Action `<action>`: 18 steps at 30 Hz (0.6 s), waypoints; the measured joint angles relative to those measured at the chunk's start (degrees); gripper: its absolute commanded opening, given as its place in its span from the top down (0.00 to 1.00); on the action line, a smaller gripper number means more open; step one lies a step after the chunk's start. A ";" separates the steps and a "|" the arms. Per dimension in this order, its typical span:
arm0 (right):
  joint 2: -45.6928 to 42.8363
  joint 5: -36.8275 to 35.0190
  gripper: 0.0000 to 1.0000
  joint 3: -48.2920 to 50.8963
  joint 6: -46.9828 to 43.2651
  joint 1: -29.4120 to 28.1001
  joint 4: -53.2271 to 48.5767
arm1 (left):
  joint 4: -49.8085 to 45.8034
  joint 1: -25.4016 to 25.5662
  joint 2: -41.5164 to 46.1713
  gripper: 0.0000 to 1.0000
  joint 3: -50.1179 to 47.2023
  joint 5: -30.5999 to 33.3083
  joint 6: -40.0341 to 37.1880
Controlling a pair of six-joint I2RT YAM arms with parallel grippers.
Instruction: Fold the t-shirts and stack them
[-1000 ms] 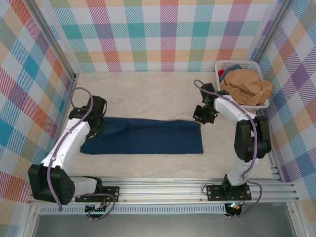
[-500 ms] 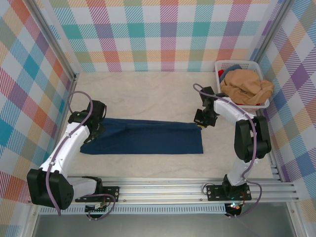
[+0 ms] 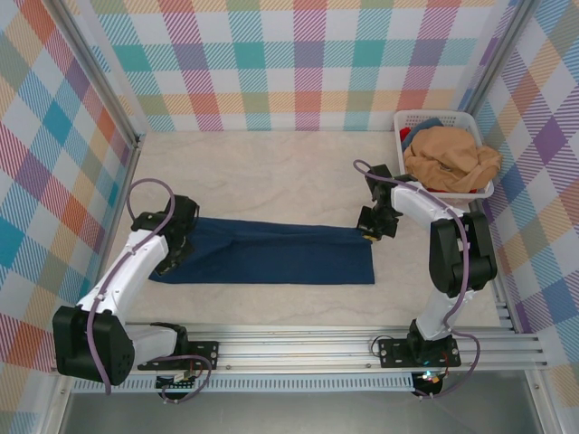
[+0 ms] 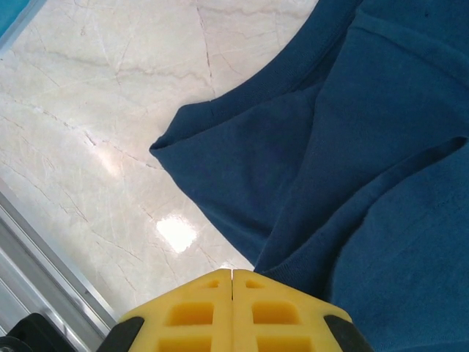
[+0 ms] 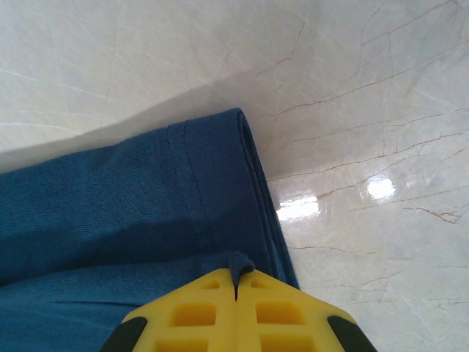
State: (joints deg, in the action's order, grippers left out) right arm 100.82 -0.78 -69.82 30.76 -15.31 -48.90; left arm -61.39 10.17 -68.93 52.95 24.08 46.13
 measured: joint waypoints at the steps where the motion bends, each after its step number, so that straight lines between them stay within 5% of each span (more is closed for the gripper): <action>1: 0.00 -0.11 1.00 0.00 0.00 0.00 -0.02 | 0.02 0.09 0.00 1.00 -0.31 0.02 0.26; 18: 0.00 -1.22 1.00 -2.32 -1.09 -0.04 -0.68 | 1.33 0.72 -2.89 1.00 -3.23 0.02 2.16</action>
State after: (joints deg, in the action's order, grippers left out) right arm 100.82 -2.00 -72.14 29.67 -15.35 -49.58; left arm -60.05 10.90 -71.81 49.71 24.10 48.29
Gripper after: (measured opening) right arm 0.041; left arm 0.049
